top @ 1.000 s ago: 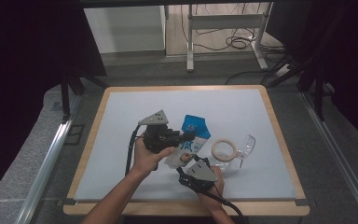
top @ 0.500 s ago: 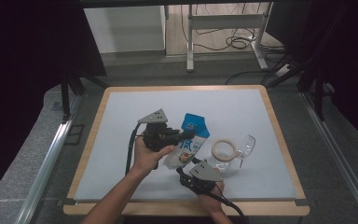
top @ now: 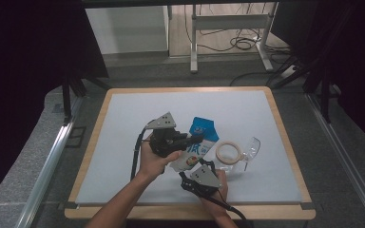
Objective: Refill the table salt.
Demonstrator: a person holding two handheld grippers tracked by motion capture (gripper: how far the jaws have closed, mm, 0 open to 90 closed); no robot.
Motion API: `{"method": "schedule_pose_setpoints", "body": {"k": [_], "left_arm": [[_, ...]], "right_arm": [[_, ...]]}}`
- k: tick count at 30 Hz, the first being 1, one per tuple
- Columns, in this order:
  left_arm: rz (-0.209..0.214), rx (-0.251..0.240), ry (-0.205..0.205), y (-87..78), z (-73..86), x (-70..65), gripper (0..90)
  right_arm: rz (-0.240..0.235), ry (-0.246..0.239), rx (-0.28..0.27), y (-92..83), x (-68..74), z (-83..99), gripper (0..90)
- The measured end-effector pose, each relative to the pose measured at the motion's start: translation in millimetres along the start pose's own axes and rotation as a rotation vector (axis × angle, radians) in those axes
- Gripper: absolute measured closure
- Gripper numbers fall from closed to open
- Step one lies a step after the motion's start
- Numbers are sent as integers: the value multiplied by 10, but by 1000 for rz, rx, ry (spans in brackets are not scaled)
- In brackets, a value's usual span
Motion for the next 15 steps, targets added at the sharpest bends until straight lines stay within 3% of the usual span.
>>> {"method": "schedule_pose_setpoints", "body": {"k": [3, 6, 15], "left_arm": [[-2, 1, -3, 4, -8, -7, 900], [4, 3, -17, 15, 4, 10, 900], [-24, 11, -17, 29, -15, 48, 900]], "right_arm": [[17, 23, -9, 16, -8, -17, 275], [13, 43, -30, -10, -30, -36, 345], [-87, 93, -20, -119, -4, -57, 415]]}}
Point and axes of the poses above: each handheld gripper's, and its own axes: y roughly forward along the jaws, z roughly out of its underside, x roughly to its left, the point moved 2 cm from there along y, roughly forward along the jaws, and after that the axes turned 3 degrees about x, right-handed, at the moved point
